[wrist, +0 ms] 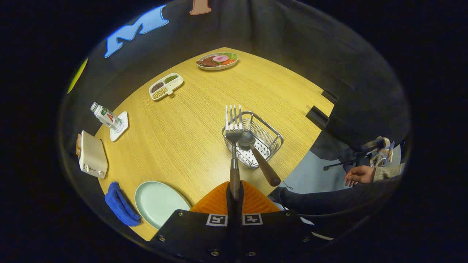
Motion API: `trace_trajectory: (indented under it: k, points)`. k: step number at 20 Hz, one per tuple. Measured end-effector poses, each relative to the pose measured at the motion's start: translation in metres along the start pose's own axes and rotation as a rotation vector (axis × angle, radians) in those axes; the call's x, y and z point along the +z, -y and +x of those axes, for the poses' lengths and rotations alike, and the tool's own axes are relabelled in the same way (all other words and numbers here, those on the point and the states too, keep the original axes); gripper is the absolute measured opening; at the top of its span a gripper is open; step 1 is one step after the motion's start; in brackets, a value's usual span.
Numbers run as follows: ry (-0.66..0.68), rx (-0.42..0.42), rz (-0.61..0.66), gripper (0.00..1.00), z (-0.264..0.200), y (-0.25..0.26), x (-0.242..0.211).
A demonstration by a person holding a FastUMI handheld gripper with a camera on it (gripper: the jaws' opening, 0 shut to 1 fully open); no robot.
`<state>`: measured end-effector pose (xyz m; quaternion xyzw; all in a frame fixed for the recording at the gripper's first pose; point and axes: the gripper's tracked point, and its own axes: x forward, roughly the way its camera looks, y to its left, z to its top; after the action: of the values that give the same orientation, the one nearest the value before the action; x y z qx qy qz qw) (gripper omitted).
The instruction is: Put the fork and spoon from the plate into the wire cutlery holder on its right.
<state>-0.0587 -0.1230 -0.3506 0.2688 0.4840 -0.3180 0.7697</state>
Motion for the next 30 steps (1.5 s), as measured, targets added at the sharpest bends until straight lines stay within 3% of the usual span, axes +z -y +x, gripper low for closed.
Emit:
trace_trajectory:
  k: [10,20,30]
  points:
    - [-0.186,-0.023,0.01,0.01,0.002,0.007,-0.009]
    - [-0.394,0.0,0.182,0.01,0.004,-0.006,0.002]
    - [-0.374,0.01,0.185,0.11,0.008,-0.005,0.035]
